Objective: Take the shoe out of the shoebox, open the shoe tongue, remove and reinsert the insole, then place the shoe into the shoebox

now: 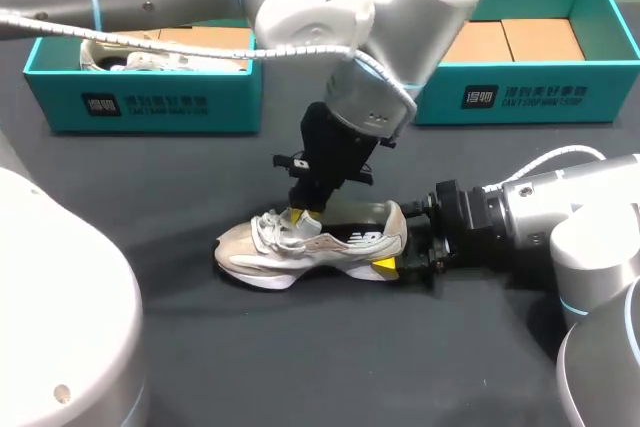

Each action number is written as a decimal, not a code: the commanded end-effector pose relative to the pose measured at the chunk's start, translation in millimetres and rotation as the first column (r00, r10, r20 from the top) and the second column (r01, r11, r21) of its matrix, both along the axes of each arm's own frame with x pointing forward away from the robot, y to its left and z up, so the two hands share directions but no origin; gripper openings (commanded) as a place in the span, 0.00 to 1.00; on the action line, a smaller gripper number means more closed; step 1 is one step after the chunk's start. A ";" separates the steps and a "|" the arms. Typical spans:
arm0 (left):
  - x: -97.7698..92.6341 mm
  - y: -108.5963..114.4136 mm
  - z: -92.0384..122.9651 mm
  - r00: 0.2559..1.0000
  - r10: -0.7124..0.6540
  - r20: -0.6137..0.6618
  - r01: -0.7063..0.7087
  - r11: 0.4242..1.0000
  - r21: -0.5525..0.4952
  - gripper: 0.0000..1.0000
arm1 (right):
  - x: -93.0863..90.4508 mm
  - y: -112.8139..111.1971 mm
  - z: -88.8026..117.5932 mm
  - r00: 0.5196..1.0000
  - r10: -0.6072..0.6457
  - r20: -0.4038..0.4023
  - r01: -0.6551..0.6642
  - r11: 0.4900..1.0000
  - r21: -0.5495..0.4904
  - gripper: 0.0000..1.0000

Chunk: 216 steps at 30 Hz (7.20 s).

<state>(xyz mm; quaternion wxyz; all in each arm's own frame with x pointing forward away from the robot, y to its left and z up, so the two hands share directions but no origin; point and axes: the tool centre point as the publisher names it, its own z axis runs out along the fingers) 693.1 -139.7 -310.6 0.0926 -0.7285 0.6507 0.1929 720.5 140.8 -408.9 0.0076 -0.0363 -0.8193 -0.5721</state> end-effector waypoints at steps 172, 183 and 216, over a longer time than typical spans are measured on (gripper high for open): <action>-1.8 -45.4 -77.6 -0.101 -0.986 0.134 0.801 -0.161 -0.577 0.00 | -0.3 2.5 -0.8 1.000 -0.001 -0.001 0.001 1.000 -0.005 0.00; -6.0 -47.6 -90.7 -0.126 -0.982 0.143 0.834 -0.183 -0.521 0.35 | -0.3 2.5 -0.8 1.000 -0.001 -0.001 0.001 1.000 -0.005 0.00; 46.6 -50.4 -123.9 -0.058 -0.994 0.090 0.942 -0.085 -0.326 0.00 | -0.3 2.5 -0.8 1.000 -0.001 -0.001 0.001 1.000 -0.005 0.00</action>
